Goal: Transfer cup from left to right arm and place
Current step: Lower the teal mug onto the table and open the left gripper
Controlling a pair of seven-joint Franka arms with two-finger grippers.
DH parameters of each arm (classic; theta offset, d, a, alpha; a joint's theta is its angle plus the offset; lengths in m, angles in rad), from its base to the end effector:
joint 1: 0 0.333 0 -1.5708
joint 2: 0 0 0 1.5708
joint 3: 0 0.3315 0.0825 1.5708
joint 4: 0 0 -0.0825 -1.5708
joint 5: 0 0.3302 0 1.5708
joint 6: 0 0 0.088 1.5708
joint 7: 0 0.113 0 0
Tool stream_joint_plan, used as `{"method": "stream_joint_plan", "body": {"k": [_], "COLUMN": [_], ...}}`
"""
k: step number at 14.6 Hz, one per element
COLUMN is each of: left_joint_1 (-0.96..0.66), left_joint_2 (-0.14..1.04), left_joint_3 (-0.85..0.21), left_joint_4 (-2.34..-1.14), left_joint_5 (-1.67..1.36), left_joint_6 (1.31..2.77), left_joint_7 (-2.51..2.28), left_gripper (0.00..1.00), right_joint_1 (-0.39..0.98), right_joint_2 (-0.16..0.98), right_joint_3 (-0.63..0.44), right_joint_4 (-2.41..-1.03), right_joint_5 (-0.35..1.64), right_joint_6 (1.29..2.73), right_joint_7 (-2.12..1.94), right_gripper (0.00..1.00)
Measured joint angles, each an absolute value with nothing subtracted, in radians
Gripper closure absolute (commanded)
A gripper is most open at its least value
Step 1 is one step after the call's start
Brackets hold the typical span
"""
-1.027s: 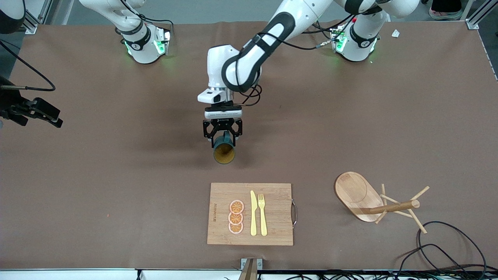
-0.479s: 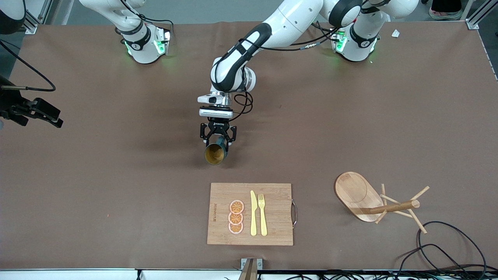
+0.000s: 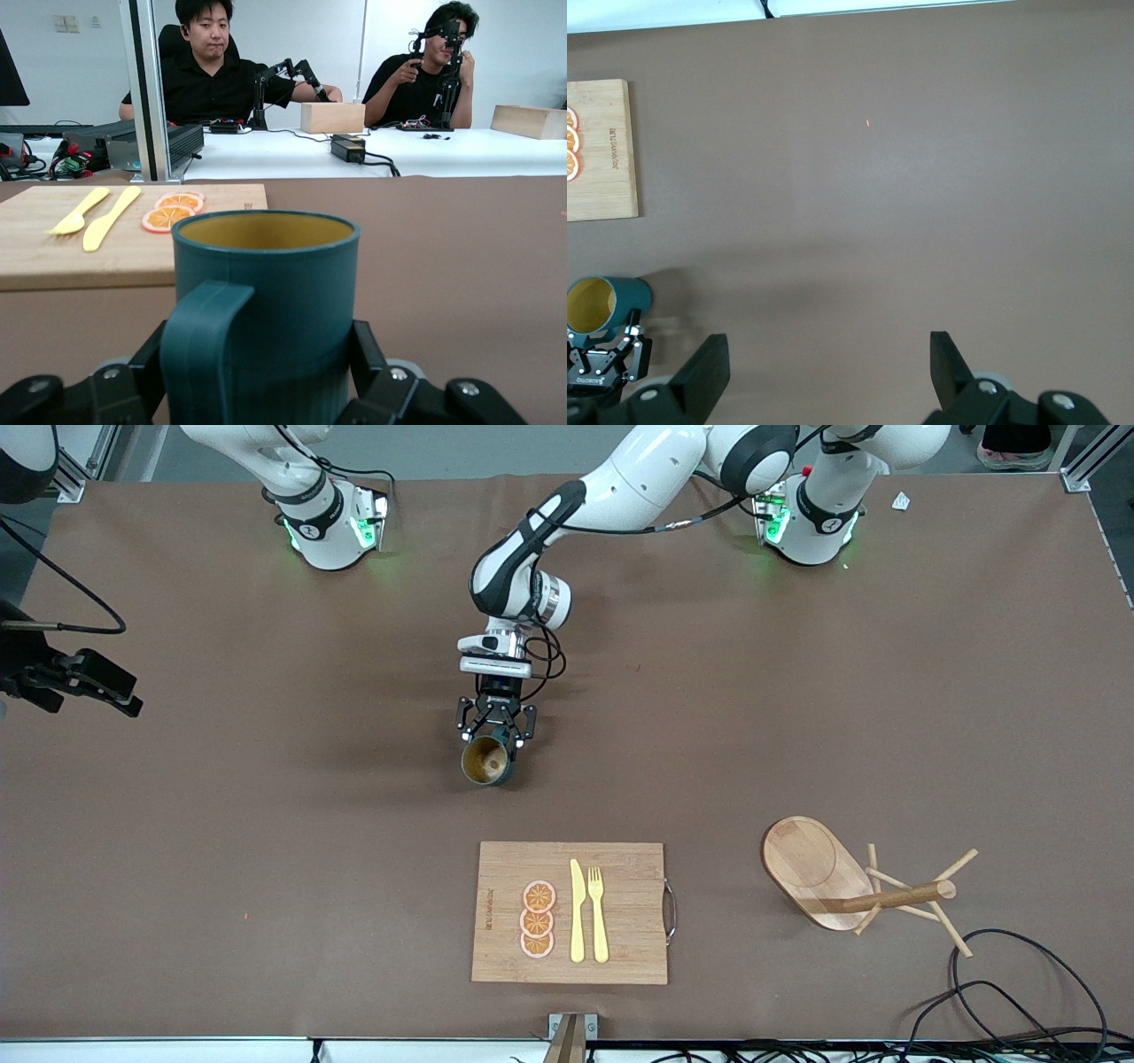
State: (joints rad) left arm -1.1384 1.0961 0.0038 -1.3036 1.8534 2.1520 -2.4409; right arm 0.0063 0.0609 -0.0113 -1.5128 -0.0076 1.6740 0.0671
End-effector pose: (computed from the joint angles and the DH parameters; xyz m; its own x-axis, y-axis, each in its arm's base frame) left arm 0.3426 -0.6321 0.1324 0.2463 -0.0082 0.9692 -0.1517 -0.9880 0.0302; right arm 0.5318 -0.0032 0.6368 0.9924 -0.0711 0.1005 -0.0717 -0.9974 0.0015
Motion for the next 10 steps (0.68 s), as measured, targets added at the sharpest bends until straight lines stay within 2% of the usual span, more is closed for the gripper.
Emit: {"method": "stream_joint_plan", "body": {"k": [2, 7, 10], "left_joint_1": [-1.146, -1.171, -1.185], "left_joint_2": [1.105, 1.107, 1.107], "left_joint_3": [0.004, -0.003, -0.064], "left_joint_4": [-1.301, -1.3, -1.299], "left_joint_5": [1.861, 1.857, 1.805], "left_joint_6": [2.139, 2.122, 2.048], "left_joint_7": [-2.441, -2.445, -2.45], "left_gripper": [0.0, 0.0, 0.0], "right_joint_1": [0.006, 0.006, 0.006], "right_joint_2": [0.061, 0.061, 0.061], "right_joint_3": [-0.011, -0.011, -0.011], "right_joint_4": [-1.513, -1.513, -1.515], "right_joint_5": [-0.008, -0.008, -0.008], "right_joint_6": [1.675, 1.675, 1.673], "right_joint_7": [0.067, 0.067, 0.067], "right_gripper": [0.0, 0.0, 0.0]}}
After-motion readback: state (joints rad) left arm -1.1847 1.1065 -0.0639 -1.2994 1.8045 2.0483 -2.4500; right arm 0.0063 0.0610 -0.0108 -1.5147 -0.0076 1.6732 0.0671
